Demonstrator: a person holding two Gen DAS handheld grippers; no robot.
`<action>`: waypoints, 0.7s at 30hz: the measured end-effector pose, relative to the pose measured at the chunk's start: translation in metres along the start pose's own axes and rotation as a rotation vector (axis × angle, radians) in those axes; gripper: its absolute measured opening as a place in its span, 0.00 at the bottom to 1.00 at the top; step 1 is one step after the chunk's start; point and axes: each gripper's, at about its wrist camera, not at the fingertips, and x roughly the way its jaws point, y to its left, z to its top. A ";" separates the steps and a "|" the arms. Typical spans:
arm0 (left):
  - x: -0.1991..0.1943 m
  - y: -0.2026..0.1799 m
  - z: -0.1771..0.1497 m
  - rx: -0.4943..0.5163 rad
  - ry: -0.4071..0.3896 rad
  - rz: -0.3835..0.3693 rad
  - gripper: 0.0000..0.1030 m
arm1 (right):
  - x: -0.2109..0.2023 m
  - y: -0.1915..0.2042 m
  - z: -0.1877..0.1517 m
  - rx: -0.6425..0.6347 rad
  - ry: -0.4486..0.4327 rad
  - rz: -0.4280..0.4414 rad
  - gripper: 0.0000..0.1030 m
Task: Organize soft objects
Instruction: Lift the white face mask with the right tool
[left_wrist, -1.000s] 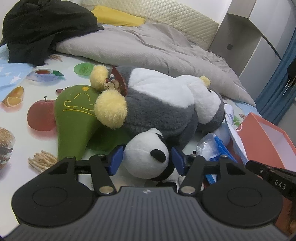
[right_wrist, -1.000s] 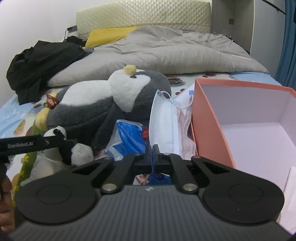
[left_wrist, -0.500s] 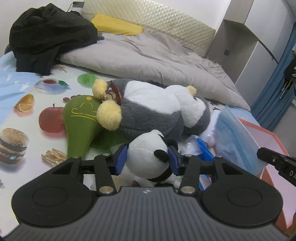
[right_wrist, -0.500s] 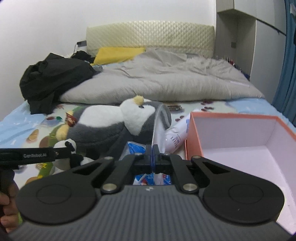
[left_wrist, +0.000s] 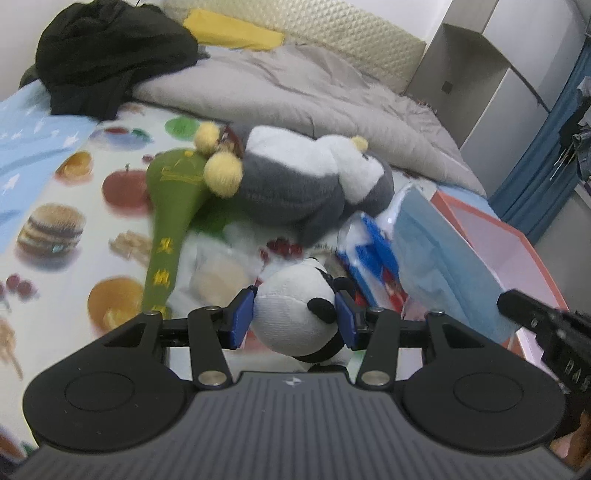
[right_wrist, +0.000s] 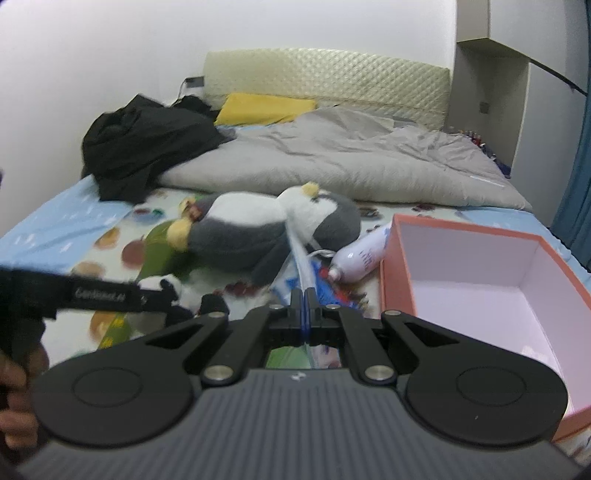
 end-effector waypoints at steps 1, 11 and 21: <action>-0.002 0.001 -0.003 -0.003 0.010 0.000 0.53 | -0.003 0.003 -0.004 -0.007 0.006 0.006 0.03; -0.012 0.009 -0.030 -0.002 0.114 0.021 0.53 | -0.018 0.030 -0.046 -0.096 0.095 0.077 0.03; 0.012 0.025 -0.030 -0.065 0.131 0.013 0.55 | 0.012 0.037 -0.082 -0.037 0.253 0.215 0.06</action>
